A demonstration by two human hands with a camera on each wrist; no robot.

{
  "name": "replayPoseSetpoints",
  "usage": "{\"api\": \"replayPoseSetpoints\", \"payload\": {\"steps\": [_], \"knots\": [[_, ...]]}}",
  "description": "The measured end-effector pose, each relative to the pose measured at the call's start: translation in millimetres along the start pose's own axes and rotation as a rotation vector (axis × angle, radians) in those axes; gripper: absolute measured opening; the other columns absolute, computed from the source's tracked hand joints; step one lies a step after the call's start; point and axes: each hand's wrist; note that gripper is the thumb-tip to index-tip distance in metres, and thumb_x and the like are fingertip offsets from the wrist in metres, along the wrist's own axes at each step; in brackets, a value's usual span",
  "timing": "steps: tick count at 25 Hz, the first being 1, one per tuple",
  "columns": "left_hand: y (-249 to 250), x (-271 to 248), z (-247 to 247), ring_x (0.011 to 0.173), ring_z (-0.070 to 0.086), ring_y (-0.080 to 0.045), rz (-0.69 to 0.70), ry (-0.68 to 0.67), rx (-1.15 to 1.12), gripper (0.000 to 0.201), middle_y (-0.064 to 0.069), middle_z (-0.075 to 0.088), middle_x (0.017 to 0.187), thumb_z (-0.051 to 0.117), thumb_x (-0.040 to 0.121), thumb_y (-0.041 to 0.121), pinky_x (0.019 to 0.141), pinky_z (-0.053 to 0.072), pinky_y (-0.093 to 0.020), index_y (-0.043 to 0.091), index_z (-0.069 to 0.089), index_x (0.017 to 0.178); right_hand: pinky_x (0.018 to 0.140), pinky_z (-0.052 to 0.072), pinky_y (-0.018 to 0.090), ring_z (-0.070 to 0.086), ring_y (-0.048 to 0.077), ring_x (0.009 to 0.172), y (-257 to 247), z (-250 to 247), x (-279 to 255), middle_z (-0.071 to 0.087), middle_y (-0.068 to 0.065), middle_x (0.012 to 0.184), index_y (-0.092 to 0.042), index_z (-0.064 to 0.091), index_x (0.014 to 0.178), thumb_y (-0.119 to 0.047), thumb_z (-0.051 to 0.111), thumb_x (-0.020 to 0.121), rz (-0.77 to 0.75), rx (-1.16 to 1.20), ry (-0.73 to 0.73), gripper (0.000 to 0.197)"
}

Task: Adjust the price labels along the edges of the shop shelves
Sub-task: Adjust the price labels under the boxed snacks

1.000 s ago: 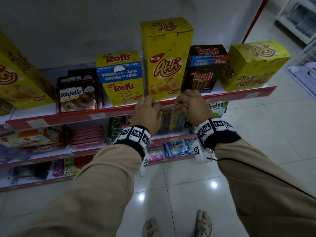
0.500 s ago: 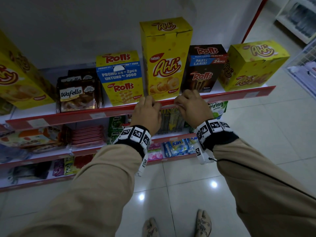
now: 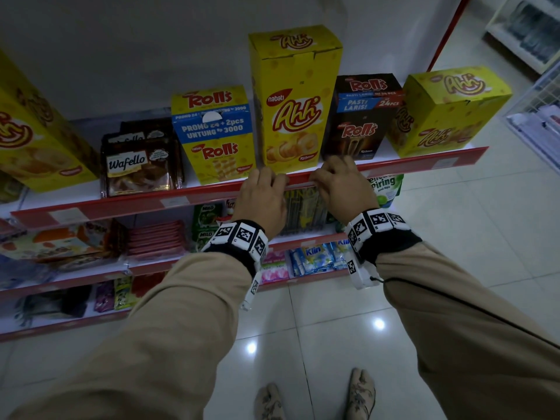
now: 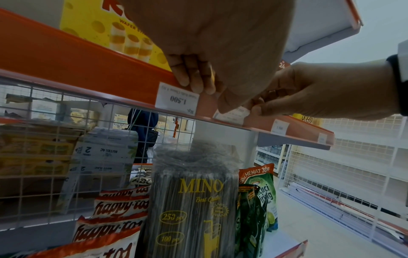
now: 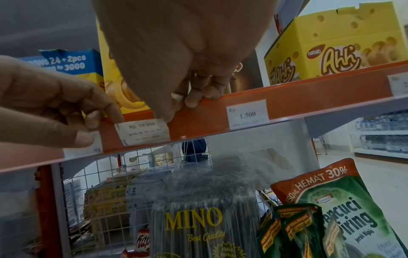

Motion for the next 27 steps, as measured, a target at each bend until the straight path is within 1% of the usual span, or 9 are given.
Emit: {"api": "replayPoseSetpoints", "payload": {"steps": [2, 4, 8, 12, 16, 20, 23, 25, 27], "knots": [[-0.4, -1.0, 0.3, 0.103, 0.042, -0.030, 0.009, -0.005, 0.013, 0.034, -0.012, 0.047, 0.113, 0.051, 0.087, 0.023, 0.087, 0.040, -0.039, 0.014, 0.050, 0.121, 0.073, 0.047, 0.039, 0.047, 0.035, 0.107, -1.0, -0.7, -2.3, 0.056, 0.015, 0.107, -0.011, 0.065, 0.107, -0.017, 0.056, 0.089, 0.010, 0.027, 0.008, 0.020], [-0.3, -1.3, 0.2, 0.104, 0.042, -0.030, 0.000, -0.006, 0.013, 0.033, -0.012, 0.047, 0.113, 0.051, 0.087, 0.023, 0.087, 0.041, -0.039, 0.014, 0.051, 0.119, 0.075, 0.047, 0.039, 0.045, 0.034, 0.109, -2.3, -0.7, -4.5, 0.055, 0.014, 0.109, -0.012, 0.063, 0.110, -0.015, 0.056, 0.086, 0.028, 0.056, 0.009, 0.025], [1.1, -1.3, -0.5, 0.106, 0.041, -0.029, -0.012, -0.025, 0.006, 0.035, -0.010, 0.046, 0.113, 0.053, 0.086, 0.025, 0.087, 0.041, -0.039, 0.015, 0.052, 0.119, 0.076, 0.047, 0.040, 0.042, 0.032, 0.113, -3.3, -0.7, -4.6, 0.052, 0.013, 0.115, -0.012, 0.061, 0.115, -0.018, 0.054, 0.086, 0.043, 0.014, -0.041, 0.030], [0.2, -0.4, -2.0, 0.105, 0.041, -0.028, -0.005, -0.032, 0.001, 0.039, -0.010, 0.046, 0.114, 0.054, 0.085, 0.024, 0.086, 0.039, -0.037, 0.016, 0.049, 0.123, 0.077, 0.047, 0.041, 0.042, 0.033, 0.113, -3.0, -1.5, -4.8, 0.053, 0.013, 0.116, -0.013, 0.060, 0.115, -0.015, 0.053, 0.085, 0.048, 0.065, -0.019, 0.032], [1.3, -0.5, -3.4, 0.104, 0.041, -0.029, -0.019, -0.027, -0.011, 0.037, -0.011, 0.047, 0.114, 0.054, 0.084, 0.021, 0.083, 0.037, -0.037, 0.014, 0.050, 0.120, 0.076, 0.046, 0.041, 0.044, 0.034, 0.111, -0.1, -0.6, -4.6, 0.055, 0.014, 0.114, -0.012, 0.061, 0.113, -0.012, 0.055, 0.082, 0.031, 0.087, 0.003, 0.031], [3.5, -0.5, -3.8, 0.109, 0.041, -0.029, -0.048, -0.030, -0.033, 0.039, -0.010, 0.046, 0.117, 0.055, 0.084, 0.021, 0.089, 0.038, -0.036, 0.014, 0.050, 0.122, 0.081, 0.045, 0.041, 0.046, 0.035, 0.106, -0.4, 0.5, -6.5, 0.057, 0.013, 0.109, -0.013, 0.062, 0.111, -0.012, 0.057, 0.076, 0.027, 0.145, 0.076, 0.035], [2.9, -3.3, -4.8, 0.112, 0.041, -0.029, -0.042, -0.022, -0.047, 0.041, -0.011, 0.046, 0.119, 0.054, 0.085, 0.019, 0.093, 0.039, -0.036, 0.012, 0.051, 0.125, 0.082, 0.044, 0.040, 0.047, 0.035, 0.101, -3.4, 1.4, -9.9, 0.057, 0.012, 0.107, -0.016, 0.063, 0.110, -0.014, 0.055, 0.073, -0.008, 0.102, 0.093, 0.038], [-0.8, -5.5, -8.1, 0.112, 0.041, -0.028, -0.024, -0.022, -0.066, 0.042, -0.011, 0.046, 0.120, 0.055, 0.084, 0.017, 0.092, 0.040, -0.037, 0.012, 0.051, 0.126, 0.082, 0.042, 0.040, 0.047, 0.034, 0.101, -8.3, 1.8, -9.6, 0.057, 0.011, 0.109, -0.017, 0.063, 0.112, -0.015, 0.055, 0.071, -0.008, 0.085, 0.080, 0.042], [-7.6, -10.0, -13.1, 0.113, 0.041, -0.028, -0.023, -0.030, -0.058, 0.042, -0.010, 0.046, 0.121, 0.055, 0.084, 0.016, 0.090, 0.040, -0.037, 0.013, 0.052, 0.126, 0.081, 0.040, 0.041, 0.045, 0.034, 0.104, -18.0, 1.9, -8.4, 0.055, 0.011, 0.114, -0.018, 0.061, 0.116, -0.016, 0.057, 0.070, 0.014, 0.086, 0.049, 0.046]]}}
Point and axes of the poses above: each hand's wrist, its own x-axis towards the middle knuckle, its own z-axis out of the palm, y = z × x
